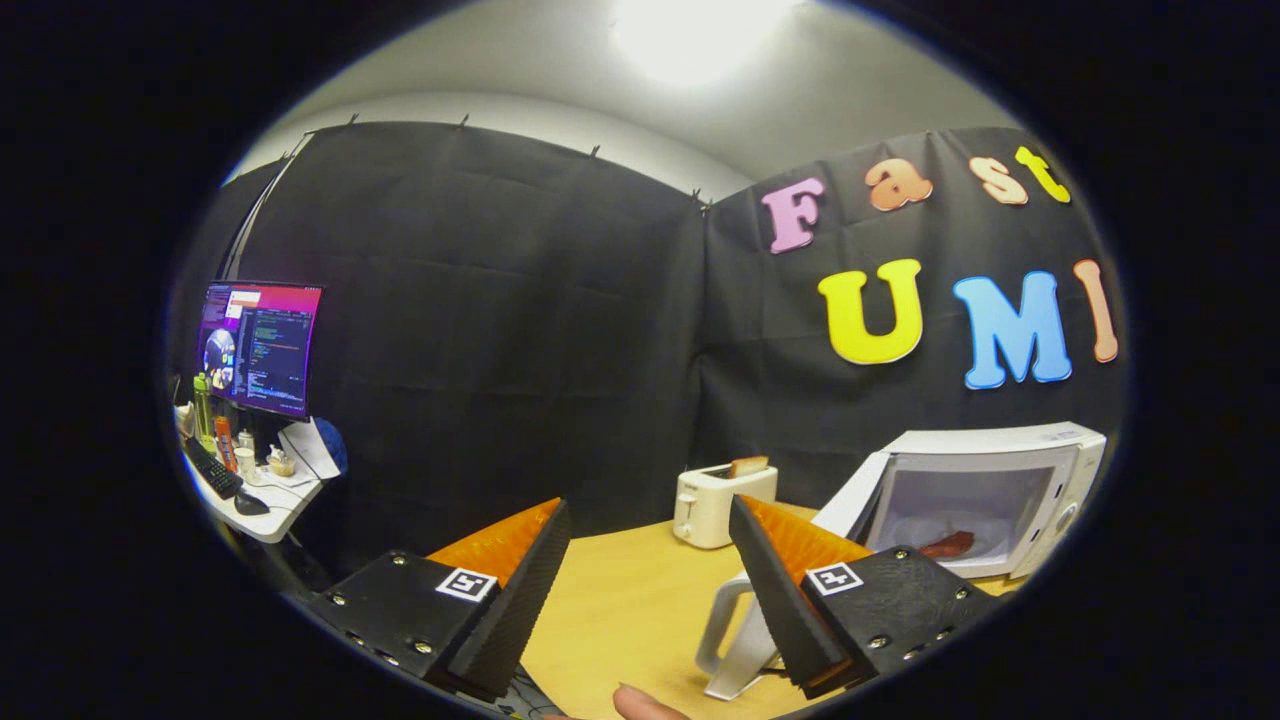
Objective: Open the microwave, put the food inside, and close the microwave door.
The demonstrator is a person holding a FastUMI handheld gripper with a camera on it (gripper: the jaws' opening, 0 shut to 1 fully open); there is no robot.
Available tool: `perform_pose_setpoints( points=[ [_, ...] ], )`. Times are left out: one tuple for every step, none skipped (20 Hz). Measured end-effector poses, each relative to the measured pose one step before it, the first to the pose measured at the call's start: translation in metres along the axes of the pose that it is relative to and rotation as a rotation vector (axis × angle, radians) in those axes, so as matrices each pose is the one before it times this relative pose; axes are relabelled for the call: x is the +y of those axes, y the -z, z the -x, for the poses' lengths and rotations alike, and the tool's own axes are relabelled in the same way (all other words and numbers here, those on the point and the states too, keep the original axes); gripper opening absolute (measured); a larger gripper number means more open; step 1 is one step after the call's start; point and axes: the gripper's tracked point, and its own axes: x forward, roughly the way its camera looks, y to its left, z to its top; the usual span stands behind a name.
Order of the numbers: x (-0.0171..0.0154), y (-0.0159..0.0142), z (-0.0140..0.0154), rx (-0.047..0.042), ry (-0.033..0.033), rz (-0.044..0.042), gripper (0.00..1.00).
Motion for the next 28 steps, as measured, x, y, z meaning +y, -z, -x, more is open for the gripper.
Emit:
perform_pose_setpoints(
  points=[
    [0.00713,0.01784,-0.00777,0.03624,-0.00394,0.00495,0.94],
    [0.00086,0.01516,-0.00588,0.03705,0.01587,0.01432,0.86],
    [-0.00359,0.0126,-0.00578,0.03088,0.03928,0.02448,0.78],
    [-0.01408,0.0128,-0.00702,0.02933,0.0572,0.03091,0.7],
    [-0.01264,0.01175,-0.00367,0.02291,0.04111,0.02582,0.56],
    [-0.01133,0.01111,-0.00555,0.01993,0.03112,0.0126,0.41],
    [-0.00994,0.01222,-0.0021,0.02752,0.01424,-0.00715,0.23],
    [0.0031,0.01225,-0.00073,0.03254,-0.03276,-0.04674,0.13],
    [0.00203,0.01213,0.00259,0.02917,-0.03085,-0.06123,0.03],
    [-0.00175,0.0081,0.00333,0.01814,-0.01799,-0.05516,0.03],
    [-0.00428,0.00368,0.00229,-0.0013,0.00518,-0.03796,0.03],
    [-0.0069,0.00001,0.00222,-0.01602,0.02609,-0.00834,0.03],
    [-0.01322,-0.00445,0.01105,-0.02074,0.04032,0.01109,0.03],
    [-0.01485,-0.00339,0.01381,-0.02675,0.04717,0.02062,0.03],
    [-0.01713,-0.00299,0.00937,-0.02233,0.04501,0.01915,0.03],
    [-0.01558,-0.00056,0.00511,-0.01513,0.03993,0.01017,0.03],
    [-0.01655,-0.00132,0.00317,-0.00419,0.03611,-0.00334,0.03],
    [-0.01578,-0.00055,0.00198,-0.00405,0.03303,-0.01064,0.03],
    [-0.01827,-0.00237,0.00122,-0.00592,0.03268,-0.00601,0.03],
    [-0.01887,-0.00293,-0.00088,-0.00431,0.03758,-0.00391,0.03],
    [-0.01867,-0.00286,-0.00098,-0.00657,0.03588,-0.00336,0.03],
    [-0.01839,-0.00152,-0.00212,-0.00569,0.03313,-0.00579,0.03],
    [-0.01759,-0.00125,-0.00296,0.00194,0.02998,-0.00857,0.03],
    [-0.01497,-0.00131,-0.00416,-0.00044,0.02278,-0.01307,0.03],
    [-0.01557,-0.00067,-0.00425,0.00401,0.02587,-0.00762,0.03],
    [-0.01651,-0.0001,-0.00651,0.00354,0.03099,-0.00163,0.03],
    [-0.01606,-0.00239,-0.006,-0.00386,0.03162,-0.00222,0.03],
    [-0.01371,-0.00342,-0.00788,-0.00828,0.02978,0.00106,0.03]
  ],
)
